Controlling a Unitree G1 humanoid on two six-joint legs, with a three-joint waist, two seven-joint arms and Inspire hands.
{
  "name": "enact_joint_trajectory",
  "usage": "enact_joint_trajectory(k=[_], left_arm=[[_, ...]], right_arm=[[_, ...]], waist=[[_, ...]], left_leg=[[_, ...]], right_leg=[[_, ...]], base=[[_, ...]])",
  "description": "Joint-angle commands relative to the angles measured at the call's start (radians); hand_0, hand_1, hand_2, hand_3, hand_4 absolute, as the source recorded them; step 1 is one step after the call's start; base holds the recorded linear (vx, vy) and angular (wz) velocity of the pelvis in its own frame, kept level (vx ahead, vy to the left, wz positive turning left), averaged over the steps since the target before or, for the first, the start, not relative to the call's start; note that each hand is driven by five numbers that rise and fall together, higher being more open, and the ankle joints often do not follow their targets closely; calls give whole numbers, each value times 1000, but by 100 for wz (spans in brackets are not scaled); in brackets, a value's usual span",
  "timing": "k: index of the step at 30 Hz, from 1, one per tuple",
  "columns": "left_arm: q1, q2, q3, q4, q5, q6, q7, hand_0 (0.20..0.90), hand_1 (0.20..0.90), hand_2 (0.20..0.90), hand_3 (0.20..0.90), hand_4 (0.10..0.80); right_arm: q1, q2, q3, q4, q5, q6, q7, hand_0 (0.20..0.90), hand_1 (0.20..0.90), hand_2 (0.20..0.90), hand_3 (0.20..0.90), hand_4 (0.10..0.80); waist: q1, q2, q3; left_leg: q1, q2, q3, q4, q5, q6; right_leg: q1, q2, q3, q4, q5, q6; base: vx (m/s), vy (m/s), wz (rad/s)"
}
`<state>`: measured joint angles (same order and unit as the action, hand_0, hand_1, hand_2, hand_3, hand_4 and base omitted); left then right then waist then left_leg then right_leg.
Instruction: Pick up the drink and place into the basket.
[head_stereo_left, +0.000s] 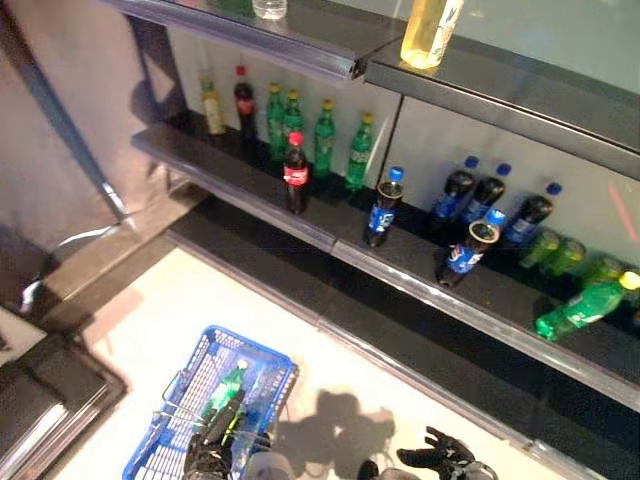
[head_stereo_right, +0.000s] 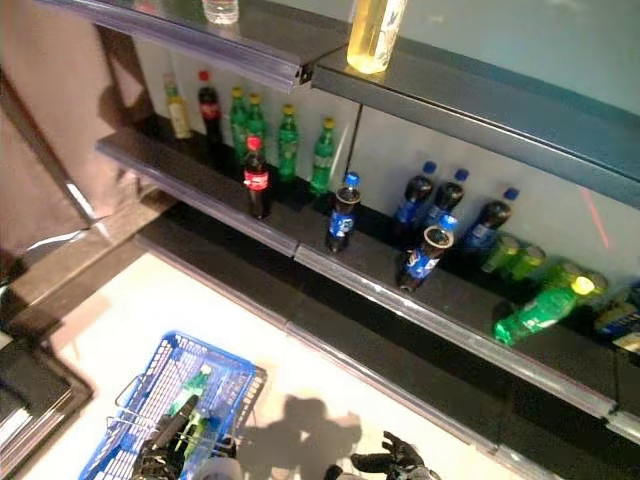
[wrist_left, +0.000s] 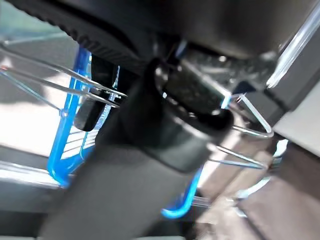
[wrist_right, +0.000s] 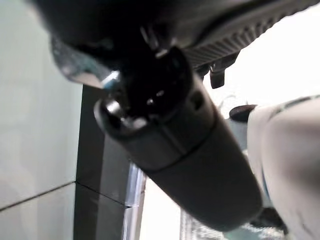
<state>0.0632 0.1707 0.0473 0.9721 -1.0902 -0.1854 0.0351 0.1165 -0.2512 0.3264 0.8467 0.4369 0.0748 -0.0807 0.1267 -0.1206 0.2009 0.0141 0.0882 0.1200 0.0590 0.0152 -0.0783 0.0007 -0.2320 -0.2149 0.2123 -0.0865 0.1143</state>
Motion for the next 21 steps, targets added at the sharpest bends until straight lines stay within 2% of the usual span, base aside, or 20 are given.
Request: enact_joint_trajectory(k=[1,2,5,8,10,11,14,20,21], left_arm=[[21,18,-36,-170,122,-92,-49,300,300,300,200,100],[25,30,-31,-169,112,-87,-43,300,300,300,200,100],[35,52,-22,-171,114,-88,-51,300,300,300,200,100],[21,65,-38,-175,94,-99,-34,300,300,300,200,100],[4,72,-51,-176,84,-109,-12,300,300,300,200,100],[-3,77,-51,-175,76,-107,-4,300,300,300,200,100],[-1,76,-54,-179,69,-100,7,300,300,300,200,100],[57,46,-83,-181,63,-124,0,300,300,300,200,100],[72,37,-87,-180,73,-127,-6,300,300,300,200,100]], right_arm=[[-36,-13,10,-95,20,-69,-27,900,900,900,900,800],[-33,-4,18,-122,-16,-72,-29,900,900,900,900,800],[-36,-2,43,-171,-65,-74,-28,900,900,900,900,800],[-46,-26,56,-239,-111,-85,-4,900,900,900,900,800],[-52,-45,77,-288,-136,-102,15,900,900,900,900,800],[-56,-55,96,-326,-151,-103,15,900,900,900,900,800],[-57,-93,128,-446,-167,-96,20,900,900,900,900,800],[-82,-219,131,-771,-236,-119,88,900,900,900,900,800],[-101,-257,114,-853,-229,-132,101,900,900,900,900,800]], waist=[[22,59,-2],[17,62,-5],[12,65,-7],[-5,57,-5],[-11,37,-3],[-16,32,-1],[-23,28,-3],[-20,15,-22],[-15,13,-22]], left_leg=[[-83,-10,-21,91,7,19],[-49,-30,-1,72,-8,42],[1,-40,44,35,-26,57],[-7,-32,76,50,-37,46],[-16,-30,96,60,-47,38],[-15,-27,98,60,-52,38],[-7,-17,90,67,-57,38],[8,15,82,44,-38,9],[11,28,84,37,-30,-1]], right_leg=[[68,12,-53,70,35,24],[30,-8,-62,149,77,44],[-2,-37,-90,172,130,58],[20,-16,-75,-8,113,48],[25,-41,-73,-113,167,57],[16,-44,-60,-114,186,65],[36,-30,-53,-129,168,66],[74,8,-66,-176,136,50],[83,12,-78,-185,131,46]], base=[[275,352,7],[208,265,-3],[170,169,-29],[78,-78,-57],[42,-214,-6],[64,-213,-1],[106,-157,2],[93,-160,5],[46,-106,23]])
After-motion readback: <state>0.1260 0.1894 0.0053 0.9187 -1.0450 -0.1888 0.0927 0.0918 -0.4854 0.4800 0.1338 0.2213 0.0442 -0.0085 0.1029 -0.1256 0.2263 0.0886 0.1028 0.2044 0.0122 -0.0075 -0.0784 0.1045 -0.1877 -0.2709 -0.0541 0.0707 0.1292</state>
